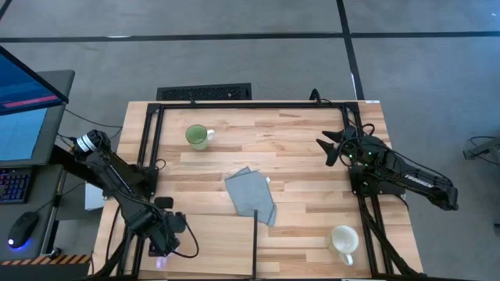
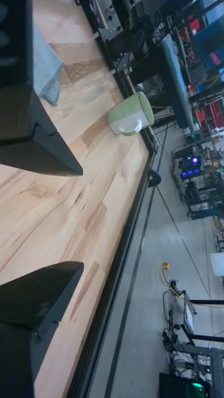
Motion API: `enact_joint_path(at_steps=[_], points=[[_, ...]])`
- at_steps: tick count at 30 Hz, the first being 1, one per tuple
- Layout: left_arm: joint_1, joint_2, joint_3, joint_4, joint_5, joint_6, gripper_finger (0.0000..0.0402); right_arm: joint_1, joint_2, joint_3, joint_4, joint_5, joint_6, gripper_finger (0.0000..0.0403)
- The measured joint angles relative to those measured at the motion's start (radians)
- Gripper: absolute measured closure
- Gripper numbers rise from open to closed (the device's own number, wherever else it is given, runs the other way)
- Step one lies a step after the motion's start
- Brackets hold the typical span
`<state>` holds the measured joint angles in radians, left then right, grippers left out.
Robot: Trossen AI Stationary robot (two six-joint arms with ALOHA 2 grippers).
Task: Stack small to large cups/mugs on shelf
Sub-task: Put the pink mug on the shelf, then put the green mug on the shelf
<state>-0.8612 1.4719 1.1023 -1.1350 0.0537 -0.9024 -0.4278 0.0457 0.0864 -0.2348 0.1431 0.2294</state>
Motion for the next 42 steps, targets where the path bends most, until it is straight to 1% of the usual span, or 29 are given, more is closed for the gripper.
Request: enact_joint_path(at_steps=[2,12,22,27,29,32,36,40,42], points=[[0.000,0.000,0.000,0.000,0.013,0.000,0.0262,0.000,0.000,0.000,0.000,0.000,0.000,0.0143],[0.000,0.000,0.011,-0.009,0.014,-0.001,0.0262,0.000,0.000,0.000,0.000,0.000,0.000,0.0143],[-0.003,-0.001,0.173,-0.152,-0.027,-0.027,0.0262,0.000,0.000,0.000,0.000,0.000,0.000,0.0143],[-0.003,-0.001,0.253,-0.286,-0.024,-0.054,0.0262,0.000,0.000,0.000,0.000,0.000,0.000,0.0143],[-0.003,-0.001,0.287,-0.326,-0.045,-0.050,0.0262,0.000,0.000,0.000,0.000,0.000,0.000,0.0143],[-0.003,-0.001,0.337,-0.358,-0.119,-0.018,0.0262,0.000,0.000,0.000,0.000,0.000,0.000,0.0143],[-0.003,-0.001,0.388,-0.381,-0.270,0.048,0.0262,0.000,0.000,0.000,0.000,0.000,-0.001,0.0143],[-0.003,-0.001,0.423,-0.426,-0.457,0.106,0.0262,0.000,0.000,0.000,0.000,0.000,-0.001,0.0143],[-0.001,-0.001,0.429,-0.438,-0.575,0.132,0.0262,0.000,0.000,0.000,0.000,0.000,-0.001,0.0143]])
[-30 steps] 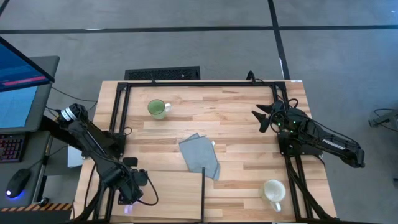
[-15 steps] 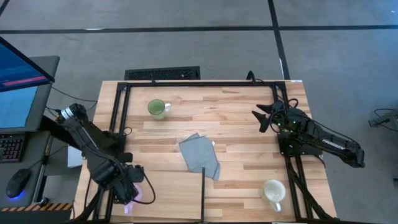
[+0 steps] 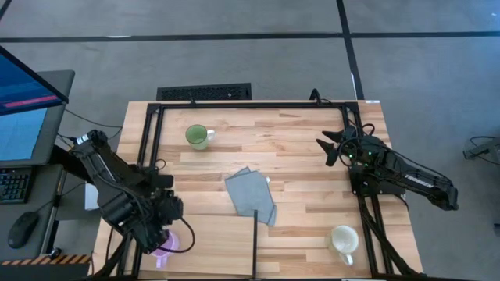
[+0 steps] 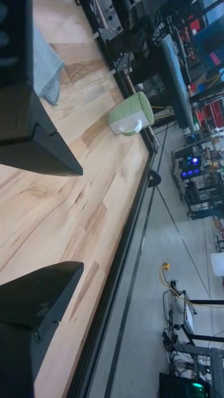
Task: Stack small to large cups/mugs on shelf
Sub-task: Put the green mug on the shelf
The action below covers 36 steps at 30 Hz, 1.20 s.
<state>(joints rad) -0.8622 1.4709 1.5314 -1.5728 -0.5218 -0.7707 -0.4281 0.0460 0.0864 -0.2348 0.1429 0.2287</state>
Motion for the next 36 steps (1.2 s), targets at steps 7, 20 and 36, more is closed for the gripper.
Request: enact_joint_path(at_steps=[7,20,36], points=[[0.047,-0.008,0.000,0.002,-0.358,-0.011,0.0262,0.000,0.000,0.000,0.000,0.000,-0.001,0.0143],[0.345,-0.192,0.000,0.001,-0.323,-0.076,0.0262,0.000,0.000,0.000,-0.001,-0.006,-0.027,0.0143],[0.894,-0.346,0.000,0.001,-0.272,-0.103,0.0262,0.000,0.000,0.000,-0.001,-0.007,-0.054,0.0143]])
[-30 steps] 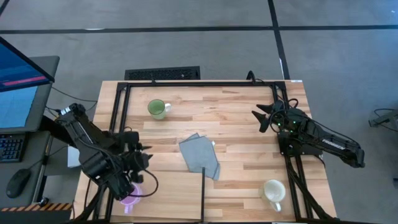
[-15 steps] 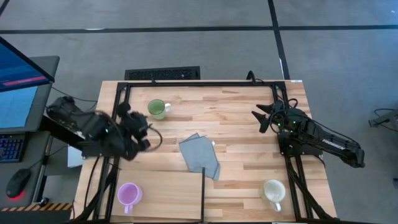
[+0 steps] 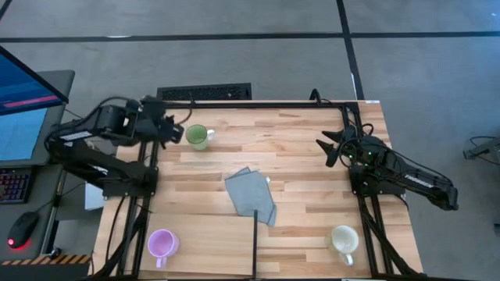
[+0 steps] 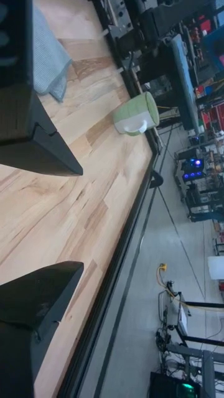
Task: Stack small to large cups/mugs on shelf
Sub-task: Put the green mug on the shelf
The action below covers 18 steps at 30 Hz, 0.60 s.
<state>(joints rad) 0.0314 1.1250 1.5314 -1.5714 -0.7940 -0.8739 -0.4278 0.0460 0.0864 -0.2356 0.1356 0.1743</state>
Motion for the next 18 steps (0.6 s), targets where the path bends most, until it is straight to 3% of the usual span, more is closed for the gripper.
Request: enact_joint_path(at_steps=[9,18], points=[[0.306,0.083,0.000,0.119,0.199,0.222,0.0262,0.000,0.000,0.000,0.000,0.000,0.001,0.0143],[0.478,0.193,-0.001,0.187,0.371,0.368,0.0262,0.000,0.000,0.000,0.000,-0.004,0.009,0.0143]])
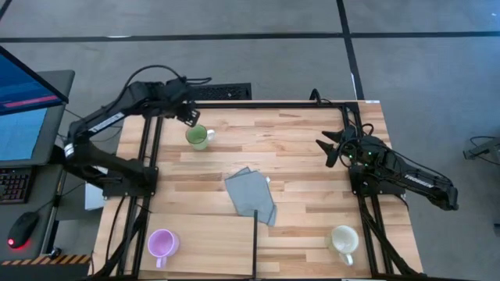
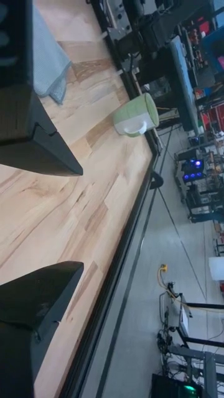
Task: Stack small to large cups/mugs on shelf
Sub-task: Put the green mug on the shelf
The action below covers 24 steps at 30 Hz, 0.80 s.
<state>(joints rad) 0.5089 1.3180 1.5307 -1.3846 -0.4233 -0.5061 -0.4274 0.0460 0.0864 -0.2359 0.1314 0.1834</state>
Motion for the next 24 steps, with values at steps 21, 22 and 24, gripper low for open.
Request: enact_joint_path(at_steps=[21,22,24], points=[[0.154,0.070,-0.122,0.046,0.116,-0.232,0.0262,0.000,0.000,0.000,0.000,-0.003,0.055,0.0143],[0.154,0.070,-0.133,0.046,0.128,-0.248,0.0262,0.000,0.000,0.000,0.000,-0.003,0.055,0.0143],[0.153,0.070,-0.158,0.052,0.162,-0.281,0.0262,0.000,0.000,0.000,0.000,-0.003,0.054,0.0143]])
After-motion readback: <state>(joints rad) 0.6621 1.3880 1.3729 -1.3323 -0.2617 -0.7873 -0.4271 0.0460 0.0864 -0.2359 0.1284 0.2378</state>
